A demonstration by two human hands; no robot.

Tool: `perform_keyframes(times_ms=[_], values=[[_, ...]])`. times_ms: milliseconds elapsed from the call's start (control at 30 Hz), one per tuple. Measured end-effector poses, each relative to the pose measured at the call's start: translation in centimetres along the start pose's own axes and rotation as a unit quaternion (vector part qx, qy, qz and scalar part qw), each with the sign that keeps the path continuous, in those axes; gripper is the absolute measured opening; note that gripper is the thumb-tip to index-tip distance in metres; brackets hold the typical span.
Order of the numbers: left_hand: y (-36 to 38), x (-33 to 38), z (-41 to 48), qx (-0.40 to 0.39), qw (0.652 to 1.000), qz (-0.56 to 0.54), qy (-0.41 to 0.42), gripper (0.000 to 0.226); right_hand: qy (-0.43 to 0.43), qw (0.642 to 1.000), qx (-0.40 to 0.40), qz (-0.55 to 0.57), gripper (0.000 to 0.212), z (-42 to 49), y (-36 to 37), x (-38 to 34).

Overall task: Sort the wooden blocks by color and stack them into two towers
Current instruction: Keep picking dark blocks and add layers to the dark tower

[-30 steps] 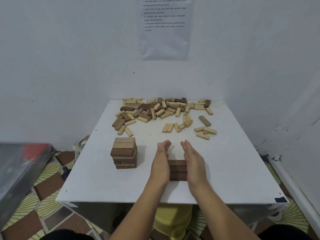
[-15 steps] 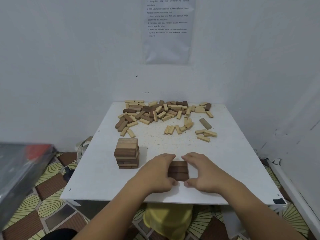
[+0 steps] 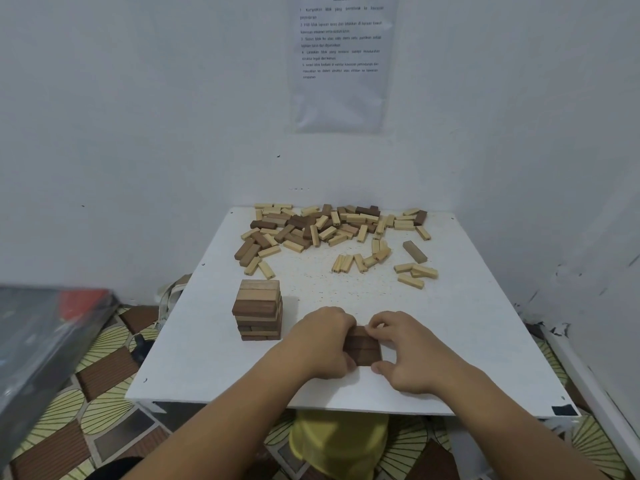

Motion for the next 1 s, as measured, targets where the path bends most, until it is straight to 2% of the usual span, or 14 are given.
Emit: perform_keyframes(times_ms=[200,300,400,533,733,1000], values=[[-0.4,0.4,0.1,-0.001,1.000,0.005,0.017,0.029,-0.011,0.999,0.028,0.015,0.062,-0.3,0.2,0.0],[-0.9,0.7,-0.6,0.007,0.999,0.006,0.042,0.042,-0.022,0.999,0.041,0.021,0.060,-0.8,-0.7,-0.1],[-3.6,1.1,-2.2,0.048,0.995,-0.004,0.088,0.060,-0.042,0.994,0.087,0.043,0.059,-1.1,-3.1,-0.7],[-9.5,0.3,-5.2,0.104,0.986,-0.035,0.124,0.061,-0.079,0.984,0.143,0.064,0.055,0.3,-7.8,-4.1],[-15.8,-4.9,-7.4,0.130,0.984,-0.091,0.086,0.056,-0.130,0.974,0.167,0.083,0.047,6.0,-10.2,-10.2],[-16.2,-11.1,-6.5,0.114,0.988,-0.086,0.057,0.061,-0.121,0.981,0.136,0.067,0.048,10.2,-7.3,-13.1]])
Point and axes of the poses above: each hand's wrist, its own z-axis towards the middle knuckle, its own y-axis out of the palm, x = y × z, the point moved 4 cm from there along z, towards the middle knuckle, and after that the axes turned 14 degrees about -z, right-handed, at the moved point
